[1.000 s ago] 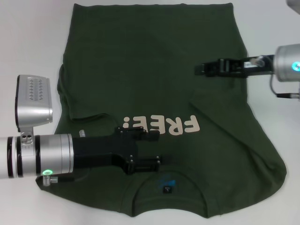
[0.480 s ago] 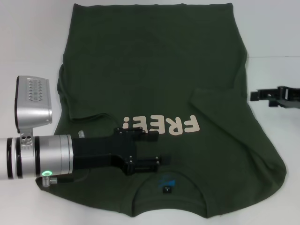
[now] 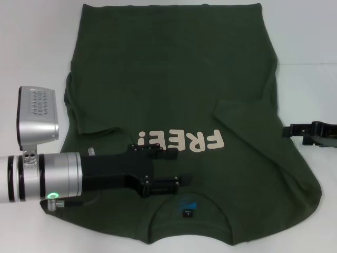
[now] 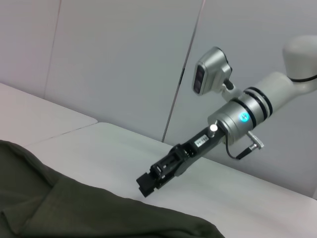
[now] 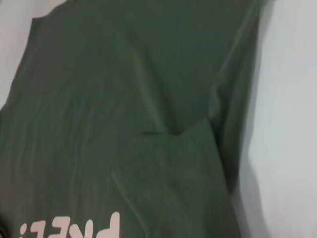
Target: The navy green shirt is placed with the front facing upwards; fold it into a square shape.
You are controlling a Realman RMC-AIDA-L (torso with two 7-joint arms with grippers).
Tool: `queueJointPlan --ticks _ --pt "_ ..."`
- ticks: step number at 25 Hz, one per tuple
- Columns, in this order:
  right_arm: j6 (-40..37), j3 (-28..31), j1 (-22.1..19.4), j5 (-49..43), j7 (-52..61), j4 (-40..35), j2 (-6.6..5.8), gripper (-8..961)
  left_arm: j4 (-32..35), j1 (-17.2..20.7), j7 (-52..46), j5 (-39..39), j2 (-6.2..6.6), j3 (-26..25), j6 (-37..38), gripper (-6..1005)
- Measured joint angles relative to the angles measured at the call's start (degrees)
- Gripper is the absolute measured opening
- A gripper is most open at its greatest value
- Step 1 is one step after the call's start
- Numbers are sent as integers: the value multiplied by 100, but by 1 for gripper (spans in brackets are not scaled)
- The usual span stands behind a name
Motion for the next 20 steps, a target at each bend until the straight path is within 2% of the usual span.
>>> queueJointPlan --ticks 11,15,20 --pt "99 23 47 26 -137 161 241 826 -21 34 35 0 0 0 0 734" --pt "-59 29 33 105 -170 145 254 826 -24 38 48 0 0 3 0 733" --pt "-330 34 -43 344 -246 114 190 826 -24 31 49 0 0 30 0 734"
